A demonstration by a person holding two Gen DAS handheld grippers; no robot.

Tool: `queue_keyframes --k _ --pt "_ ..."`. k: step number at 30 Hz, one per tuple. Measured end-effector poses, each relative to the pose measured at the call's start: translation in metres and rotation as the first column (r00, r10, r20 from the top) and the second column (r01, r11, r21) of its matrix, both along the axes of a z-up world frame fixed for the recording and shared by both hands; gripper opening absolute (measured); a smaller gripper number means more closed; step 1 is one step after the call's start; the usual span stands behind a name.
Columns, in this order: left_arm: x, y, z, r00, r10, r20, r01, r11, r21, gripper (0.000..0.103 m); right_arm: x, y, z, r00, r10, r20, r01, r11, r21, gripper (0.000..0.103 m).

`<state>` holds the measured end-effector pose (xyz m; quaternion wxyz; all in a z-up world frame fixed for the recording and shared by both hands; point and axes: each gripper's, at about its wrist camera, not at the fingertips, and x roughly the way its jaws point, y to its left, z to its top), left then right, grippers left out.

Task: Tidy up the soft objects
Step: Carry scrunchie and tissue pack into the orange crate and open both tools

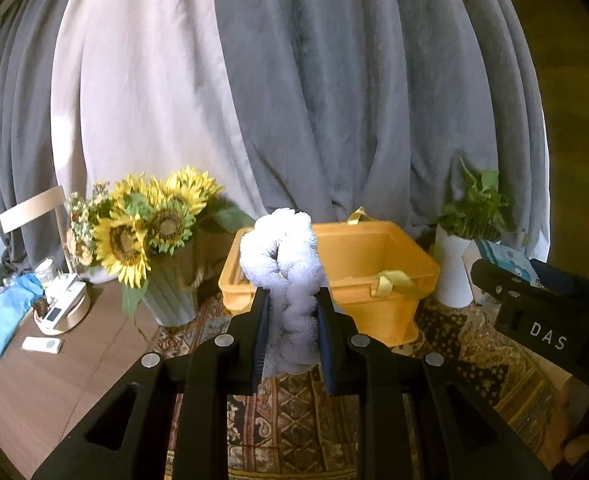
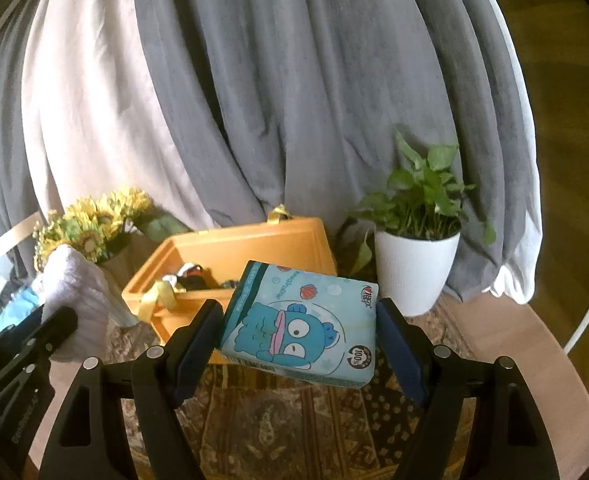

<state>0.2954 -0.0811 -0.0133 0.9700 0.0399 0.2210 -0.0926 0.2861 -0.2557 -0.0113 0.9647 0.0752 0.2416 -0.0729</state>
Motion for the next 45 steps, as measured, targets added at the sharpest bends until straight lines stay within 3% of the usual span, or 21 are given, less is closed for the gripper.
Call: queue_keyframes --k 14,25,45 --pt "0.017 -0.007 0.03 0.997 -0.013 0.082 0.014 1.0 -0.017 0.023 0.029 0.006 0.028 0.996 0.061 0.07 -0.059 0.998 -0.034 0.078" --pt "0.054 -0.007 0.038 0.993 -0.012 0.114 0.016 0.999 -0.039 0.023 0.07 0.006 0.037 0.989 0.115 0.093 -0.11 0.992 -0.061 0.078" --pt "0.155 -0.023 0.011 0.998 -0.066 0.02 0.066 0.997 -0.044 0.023 0.173 0.0 0.004 0.979 0.198 -0.053 -0.199 0.98 -0.025 0.078"
